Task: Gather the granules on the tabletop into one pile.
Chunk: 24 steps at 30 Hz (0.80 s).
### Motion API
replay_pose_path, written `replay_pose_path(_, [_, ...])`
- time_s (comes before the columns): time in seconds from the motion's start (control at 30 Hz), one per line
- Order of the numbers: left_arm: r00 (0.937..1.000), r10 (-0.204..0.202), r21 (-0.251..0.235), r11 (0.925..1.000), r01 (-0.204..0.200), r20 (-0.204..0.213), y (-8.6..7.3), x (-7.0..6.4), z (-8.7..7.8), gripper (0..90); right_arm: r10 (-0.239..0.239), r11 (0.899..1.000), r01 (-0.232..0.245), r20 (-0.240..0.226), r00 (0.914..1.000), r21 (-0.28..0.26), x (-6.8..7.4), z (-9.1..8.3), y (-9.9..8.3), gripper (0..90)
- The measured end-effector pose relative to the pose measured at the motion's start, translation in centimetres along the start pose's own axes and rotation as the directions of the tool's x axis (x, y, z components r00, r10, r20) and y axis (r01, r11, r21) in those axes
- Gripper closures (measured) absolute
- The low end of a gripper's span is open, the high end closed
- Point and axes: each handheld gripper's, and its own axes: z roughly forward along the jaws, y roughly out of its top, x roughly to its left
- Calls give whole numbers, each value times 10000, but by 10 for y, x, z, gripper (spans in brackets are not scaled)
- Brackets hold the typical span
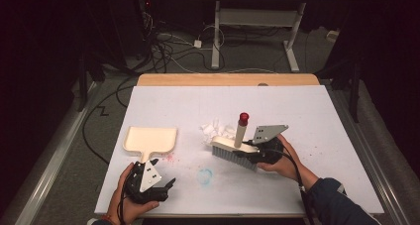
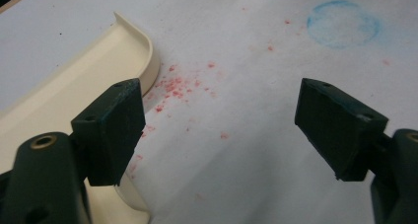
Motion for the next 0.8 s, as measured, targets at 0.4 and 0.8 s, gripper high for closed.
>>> replay_pose_path(0.4, [10000, -23, -23, 10000, 23, -15, 0, 0, 0, 186, 449, 9917, -461, -126, 9989, -1198, 0, -32, 9, 679])
replay_pose_path(0.8, [9998, 157, -54, 9999, -158, -97, 1, 1, -1, 186, 1381, 9849, -992, 2978, 9446, -1421, -24, -72, 2, 679])
